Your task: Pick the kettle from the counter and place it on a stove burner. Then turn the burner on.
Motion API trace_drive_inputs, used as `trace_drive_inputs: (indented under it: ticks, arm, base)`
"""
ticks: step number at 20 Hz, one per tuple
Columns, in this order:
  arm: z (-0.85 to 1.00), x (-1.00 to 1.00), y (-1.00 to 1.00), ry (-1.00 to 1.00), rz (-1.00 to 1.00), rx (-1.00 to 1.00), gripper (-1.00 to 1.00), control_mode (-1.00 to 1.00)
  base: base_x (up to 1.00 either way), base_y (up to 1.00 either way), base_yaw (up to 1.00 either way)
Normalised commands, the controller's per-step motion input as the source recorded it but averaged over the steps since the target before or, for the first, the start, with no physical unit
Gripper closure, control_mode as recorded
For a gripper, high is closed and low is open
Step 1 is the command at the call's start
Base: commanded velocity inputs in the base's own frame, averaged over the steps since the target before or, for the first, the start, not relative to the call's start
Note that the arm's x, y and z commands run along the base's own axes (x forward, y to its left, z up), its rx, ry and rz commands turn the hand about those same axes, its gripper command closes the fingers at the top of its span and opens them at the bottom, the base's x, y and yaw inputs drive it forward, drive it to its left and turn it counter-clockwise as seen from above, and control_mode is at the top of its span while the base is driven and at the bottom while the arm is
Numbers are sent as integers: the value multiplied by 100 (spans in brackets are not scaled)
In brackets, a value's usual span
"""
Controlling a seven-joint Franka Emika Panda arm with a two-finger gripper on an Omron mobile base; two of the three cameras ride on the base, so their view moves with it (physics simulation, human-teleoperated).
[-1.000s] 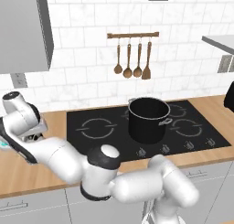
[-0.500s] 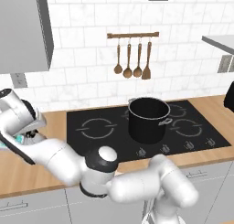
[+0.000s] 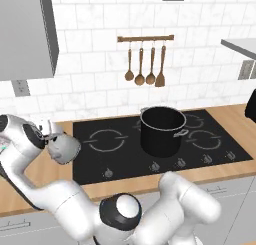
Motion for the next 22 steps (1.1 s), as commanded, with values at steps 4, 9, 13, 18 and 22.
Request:
trace_drive_inputs:
  ticks: [4,9,13,18,22]
  arm:
    - [2,41,-100,-23,-3,2,100,-100]
    - [14,70,-100,-7,0,14,100,-100]
    - [34,79,-98,0,0,25,100,-100]
    - [3,22,-29,0,1,4,100,-100]
    - [6,59,-40,-2,0,7,100,-100]
  base:
    - [0,0,0]
    - [0,0,0]
    - [0,0,0]
    - [0,0,0]
    - [0,0,0]
